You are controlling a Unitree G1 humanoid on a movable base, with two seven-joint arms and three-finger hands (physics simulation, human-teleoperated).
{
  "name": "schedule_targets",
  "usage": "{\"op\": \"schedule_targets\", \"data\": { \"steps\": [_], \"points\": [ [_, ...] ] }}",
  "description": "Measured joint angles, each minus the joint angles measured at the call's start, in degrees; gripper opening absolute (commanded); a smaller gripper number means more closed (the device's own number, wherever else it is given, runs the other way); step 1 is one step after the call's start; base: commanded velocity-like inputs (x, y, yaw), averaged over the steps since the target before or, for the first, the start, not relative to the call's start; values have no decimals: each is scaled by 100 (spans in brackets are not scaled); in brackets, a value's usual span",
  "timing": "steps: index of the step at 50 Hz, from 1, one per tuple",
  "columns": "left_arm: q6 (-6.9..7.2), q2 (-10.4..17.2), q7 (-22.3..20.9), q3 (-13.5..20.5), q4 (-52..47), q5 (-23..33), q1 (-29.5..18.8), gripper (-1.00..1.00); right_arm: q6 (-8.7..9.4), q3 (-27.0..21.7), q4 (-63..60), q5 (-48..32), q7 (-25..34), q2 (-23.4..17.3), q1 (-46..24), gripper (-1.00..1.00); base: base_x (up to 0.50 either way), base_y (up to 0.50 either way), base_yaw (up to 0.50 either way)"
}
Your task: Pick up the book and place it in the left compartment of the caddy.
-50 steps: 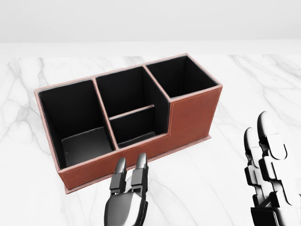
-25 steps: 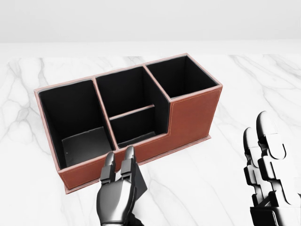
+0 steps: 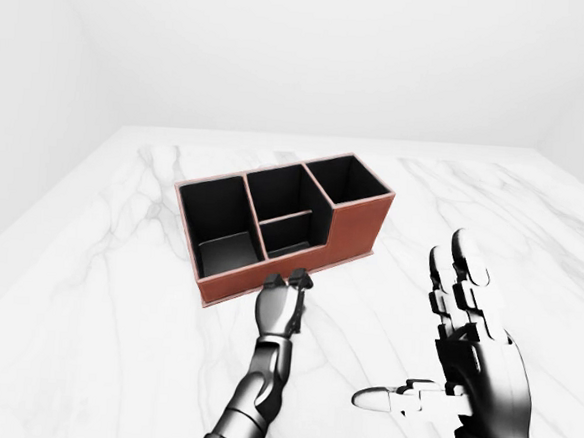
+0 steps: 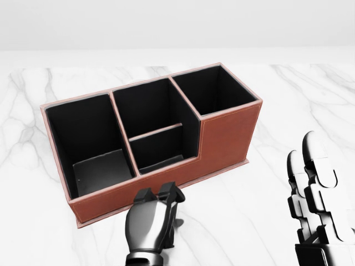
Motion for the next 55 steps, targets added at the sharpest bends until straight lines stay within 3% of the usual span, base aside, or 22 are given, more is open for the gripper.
{"op": "schedule_targets", "data": {
  "steps": [7, 19, 29, 36, 55],
  "points": [
    [13, -51, 4, -136, 326, 25, -238, -100, 9, -6, -6, 3, 6, 3, -3, 100, 0, 0, 0],
    [12, -32, 4, -54, 659, 101, -458, -100, 33, -13, -21, 2, 19, 11, -11, 100, 0, 0, 0],
    [12, -25, 4, -5, 494, 83, -276, -100, 49, -10, -26, -1, 22, 13, -19, 100, 0, 0, 0],
    [12, 27, 2, -34, 99, 22, 136, -100, 56, -6, -25, -5, 22, 10, -25, 100, 0, 0, 0],
    [12, 266, 1, -855, -2122, -276, 1382, -100, 69, -9, -1, -6, 29, 12, -54, 100, 0, 0, 0]
  ]
}}
